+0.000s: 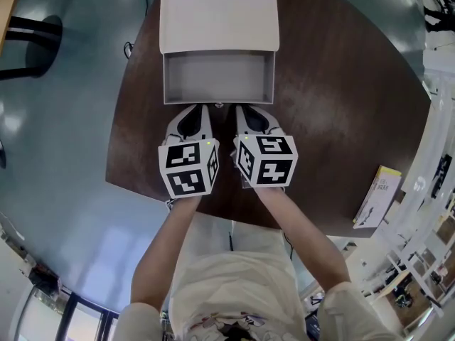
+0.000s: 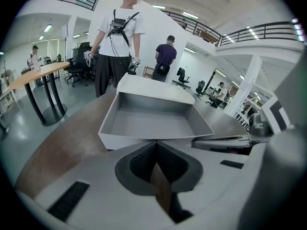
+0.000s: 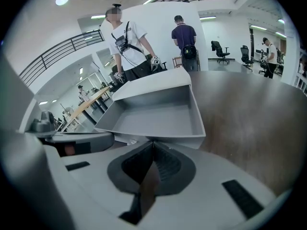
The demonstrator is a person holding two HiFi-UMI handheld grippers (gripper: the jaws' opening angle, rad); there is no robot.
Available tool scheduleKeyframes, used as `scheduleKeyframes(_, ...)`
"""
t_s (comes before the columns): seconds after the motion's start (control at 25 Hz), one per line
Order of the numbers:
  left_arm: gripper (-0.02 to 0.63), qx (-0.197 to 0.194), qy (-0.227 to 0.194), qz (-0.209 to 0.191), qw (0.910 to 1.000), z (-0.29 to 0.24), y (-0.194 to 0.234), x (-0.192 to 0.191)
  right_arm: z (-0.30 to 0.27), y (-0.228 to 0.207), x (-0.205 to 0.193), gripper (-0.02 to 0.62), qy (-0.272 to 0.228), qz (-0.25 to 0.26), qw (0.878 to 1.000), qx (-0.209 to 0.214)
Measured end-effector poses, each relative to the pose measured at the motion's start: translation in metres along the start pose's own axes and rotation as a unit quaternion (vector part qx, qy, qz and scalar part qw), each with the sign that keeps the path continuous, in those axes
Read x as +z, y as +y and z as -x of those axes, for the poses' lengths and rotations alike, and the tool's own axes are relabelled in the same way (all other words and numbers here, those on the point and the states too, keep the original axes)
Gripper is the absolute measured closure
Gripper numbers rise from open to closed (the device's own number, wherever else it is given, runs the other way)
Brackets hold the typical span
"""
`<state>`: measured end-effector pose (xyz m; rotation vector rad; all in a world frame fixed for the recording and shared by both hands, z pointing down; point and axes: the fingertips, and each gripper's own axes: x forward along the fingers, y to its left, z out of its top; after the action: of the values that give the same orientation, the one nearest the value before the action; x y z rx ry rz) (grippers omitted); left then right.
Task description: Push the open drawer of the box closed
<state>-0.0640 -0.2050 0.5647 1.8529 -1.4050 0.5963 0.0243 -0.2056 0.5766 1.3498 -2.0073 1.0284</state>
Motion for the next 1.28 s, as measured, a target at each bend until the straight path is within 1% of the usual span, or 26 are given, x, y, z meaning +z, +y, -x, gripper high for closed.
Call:
scheduleKeyframes(0.16,0.6,0.0,-0.005,-0.01,0.9999,0.0,-0.001,0.001,0.0,-0.001,0.002,0.589,-0.002,-0.003,1.0,-0.003)
scheduleKeyframes(0.4,0.6,-0.002,-0.012,-0.009,0.9999,-0.002,-0.004,0.005,0.0,-0.004,0.008,0.589,-0.007,-0.006,1.0,-0.007)
scheduleKeyframes(0.68,0.6,0.003,-0.025,-0.005,0.9997,-0.011,0.001,0.019,-0.005,-0.003,0.024,0.589,-0.022,0.008,1.0,-0.006)
scheduleKeyframes(1.28,0.601,0.0,-0.038,-0.015,0.9991,-0.03,0.002,0.048,-0.018,-0.01,0.059,0.589,-0.045,0.013,0.999,-0.01)
